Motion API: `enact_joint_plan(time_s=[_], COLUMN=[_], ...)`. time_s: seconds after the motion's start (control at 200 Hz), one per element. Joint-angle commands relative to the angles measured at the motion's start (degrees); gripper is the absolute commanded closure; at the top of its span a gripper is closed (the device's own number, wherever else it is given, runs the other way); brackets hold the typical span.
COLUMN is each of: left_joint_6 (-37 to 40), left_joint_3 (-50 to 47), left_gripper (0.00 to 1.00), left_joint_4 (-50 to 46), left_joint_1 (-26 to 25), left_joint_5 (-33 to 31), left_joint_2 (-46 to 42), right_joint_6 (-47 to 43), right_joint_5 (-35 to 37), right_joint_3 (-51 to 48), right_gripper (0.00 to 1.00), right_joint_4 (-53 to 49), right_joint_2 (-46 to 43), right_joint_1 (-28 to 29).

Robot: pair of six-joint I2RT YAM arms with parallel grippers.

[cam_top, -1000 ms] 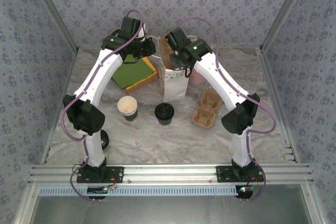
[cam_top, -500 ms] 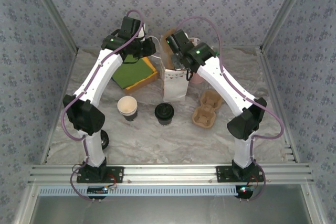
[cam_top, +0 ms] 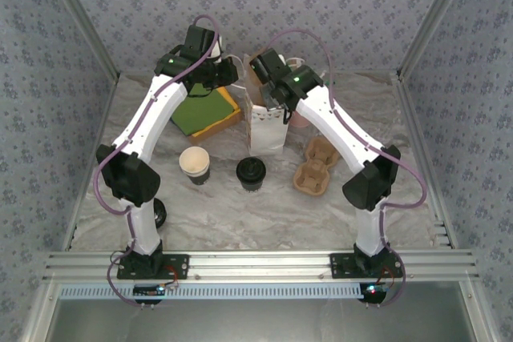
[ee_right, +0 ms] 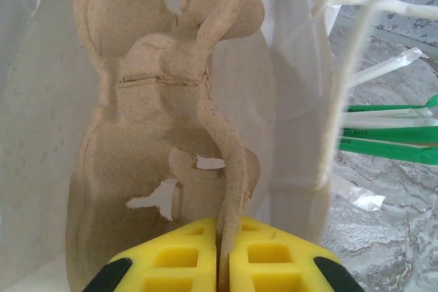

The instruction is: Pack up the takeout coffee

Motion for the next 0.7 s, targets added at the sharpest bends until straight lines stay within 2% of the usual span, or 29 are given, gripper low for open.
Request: enact_joint_plan(time_s=[0.0,0.345,0.695], left_joint_6=[-0.22,-0.06,-0.33], left_joint_3=[0.41,0.21,-0.82], left_gripper=[0.9,0.9,0.9], left_joint_4=[0.42,0.73,1.28], left_joint_1=[-0.3,-0.73,-0.82], left_joint_5=[0.44,0.87,0.9], left_joint_2=[-1.92,-2.13,-2.63], right_joint_6=[-0.83,-0.34,7.82], right_joint_5=[0.01,-2.16,-15.57], right_joint_3=[1.94,3.15,-0.09], right_gripper=[0.91,0.91,0.91], right_joint_4=[-1.69,-1.04,4.6], right_joint_2=[1.3,2.7,1.12], right_joint_1=[-0.2,-0.49,-3.67])
